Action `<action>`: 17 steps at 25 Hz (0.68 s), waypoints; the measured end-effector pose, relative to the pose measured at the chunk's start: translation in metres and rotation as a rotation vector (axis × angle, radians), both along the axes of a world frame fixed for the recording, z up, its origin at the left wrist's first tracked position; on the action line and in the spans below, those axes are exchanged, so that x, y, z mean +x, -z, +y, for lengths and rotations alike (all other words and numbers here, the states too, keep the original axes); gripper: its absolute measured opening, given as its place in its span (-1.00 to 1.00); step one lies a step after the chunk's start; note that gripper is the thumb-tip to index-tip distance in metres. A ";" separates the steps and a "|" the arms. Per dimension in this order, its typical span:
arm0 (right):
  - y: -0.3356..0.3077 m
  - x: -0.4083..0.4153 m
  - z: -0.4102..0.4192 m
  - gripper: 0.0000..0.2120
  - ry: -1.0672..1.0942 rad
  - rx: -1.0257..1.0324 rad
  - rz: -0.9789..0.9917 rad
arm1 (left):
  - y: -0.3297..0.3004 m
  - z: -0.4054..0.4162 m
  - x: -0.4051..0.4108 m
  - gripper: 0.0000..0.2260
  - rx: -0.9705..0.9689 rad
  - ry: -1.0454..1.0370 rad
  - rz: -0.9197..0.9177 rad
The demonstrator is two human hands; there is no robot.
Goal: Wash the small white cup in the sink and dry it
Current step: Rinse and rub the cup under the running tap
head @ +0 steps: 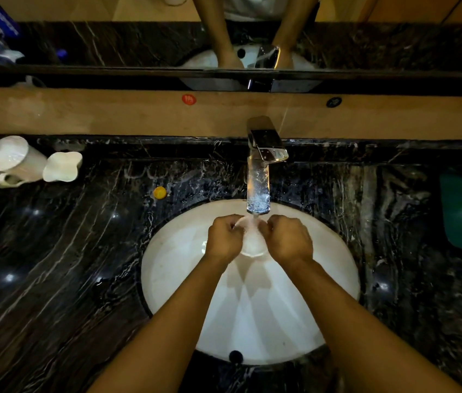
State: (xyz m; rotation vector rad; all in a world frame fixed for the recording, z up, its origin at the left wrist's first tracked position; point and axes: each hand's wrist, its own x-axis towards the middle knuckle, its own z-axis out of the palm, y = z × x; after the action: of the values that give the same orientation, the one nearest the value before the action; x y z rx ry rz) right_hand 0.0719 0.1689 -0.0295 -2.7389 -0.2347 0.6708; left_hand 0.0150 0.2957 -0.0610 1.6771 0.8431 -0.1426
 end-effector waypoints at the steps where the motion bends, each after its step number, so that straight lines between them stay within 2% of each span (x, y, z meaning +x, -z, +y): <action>1: -0.005 0.003 0.001 -0.60 -0.084 -0.084 -0.027 | -0.003 0.001 0.001 -0.74 0.006 0.079 0.011; 4: -0.009 0.008 0.001 -0.60 -0.213 -0.118 -0.020 | -0.014 0.007 0.002 -0.64 -0.016 0.296 -0.006; 7: -0.006 0.007 -0.001 -0.67 -0.203 0.025 0.053 | -0.022 0.013 0.003 -0.58 -0.115 0.299 -0.027; 10: 0.006 -0.002 0.001 -0.72 -0.053 0.282 0.133 | -0.020 0.011 0.001 -0.60 -0.270 0.028 -0.046; 13: 0.004 -0.008 0.005 -0.73 0.423 0.663 0.464 | -0.014 0.008 -0.002 -0.63 -0.525 -0.316 -0.066; 14: 0.000 -0.010 0.006 -0.77 0.484 0.731 0.549 | -0.011 0.010 -0.002 -0.61 -0.611 -0.385 -0.071; 15: -0.002 -0.010 0.006 -0.81 0.442 0.714 0.545 | -0.010 0.011 -0.001 -0.60 -0.670 -0.419 -0.077; 17: -0.001 -0.014 0.006 -0.83 0.345 0.666 0.412 | -0.009 0.011 0.000 -0.60 -0.709 -0.462 -0.071</action>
State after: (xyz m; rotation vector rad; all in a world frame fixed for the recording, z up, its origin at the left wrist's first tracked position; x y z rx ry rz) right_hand 0.0582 0.1749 -0.0289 -1.8983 0.0983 0.8485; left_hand 0.0152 0.3070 -0.0516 0.8002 0.9614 -0.0509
